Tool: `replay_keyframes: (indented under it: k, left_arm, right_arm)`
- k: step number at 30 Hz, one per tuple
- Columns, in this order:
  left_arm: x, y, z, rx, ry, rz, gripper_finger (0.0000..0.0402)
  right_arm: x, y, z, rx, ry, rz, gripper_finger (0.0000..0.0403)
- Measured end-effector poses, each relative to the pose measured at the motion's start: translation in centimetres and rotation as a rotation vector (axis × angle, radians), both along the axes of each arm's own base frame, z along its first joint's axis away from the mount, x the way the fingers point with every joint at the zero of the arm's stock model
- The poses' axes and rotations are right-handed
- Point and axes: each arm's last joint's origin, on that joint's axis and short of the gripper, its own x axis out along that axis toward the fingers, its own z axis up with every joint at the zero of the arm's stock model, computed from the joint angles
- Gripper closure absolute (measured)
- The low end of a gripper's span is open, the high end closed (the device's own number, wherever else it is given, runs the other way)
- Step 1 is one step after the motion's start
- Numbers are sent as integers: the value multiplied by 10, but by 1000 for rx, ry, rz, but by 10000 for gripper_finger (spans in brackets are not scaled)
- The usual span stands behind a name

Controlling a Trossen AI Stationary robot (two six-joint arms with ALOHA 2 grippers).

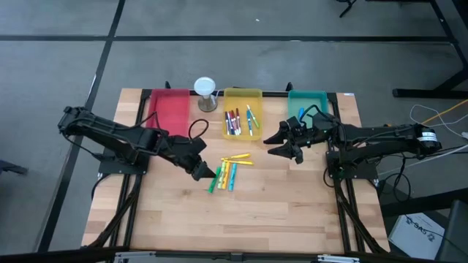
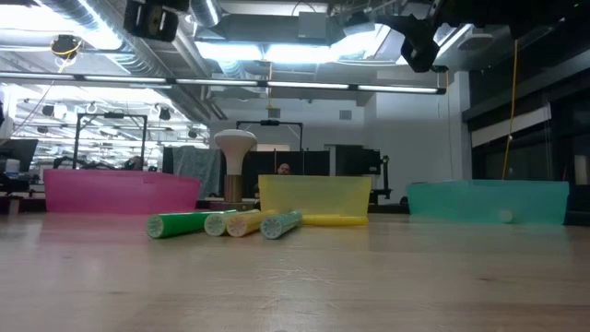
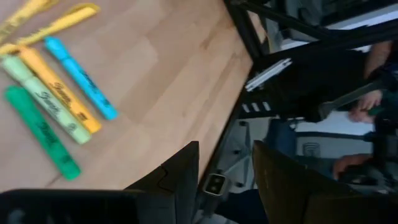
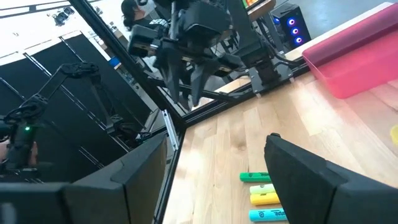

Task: Pick & Place Markers
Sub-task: Put the green highlighter into the blue bin

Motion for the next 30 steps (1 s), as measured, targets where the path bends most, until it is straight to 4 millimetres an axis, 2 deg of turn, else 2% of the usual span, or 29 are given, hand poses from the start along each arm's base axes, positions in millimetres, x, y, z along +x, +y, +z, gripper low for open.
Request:
replay_keyframes:
  k: [8, 13, 22, 30]
  left_arm:
    - [5, -10, 23, -1, 17, -26, 259]
    - [16, -13, 24, -13, 141, -5, 259]
    - [45, -12, 1, -31, 401, 92, 259]
    - [65, -13, -34, -14, 560, 151, 259]
  right_arm:
    - [0, 0, 0, -1, -1, 15, 140]
    - [0, 0, 0, 1, -1, 16, 140]
    - [0, 0, 0, 8, 2, 15, 140]
    - [0, 0, 0, 24, 8, 14, 140]
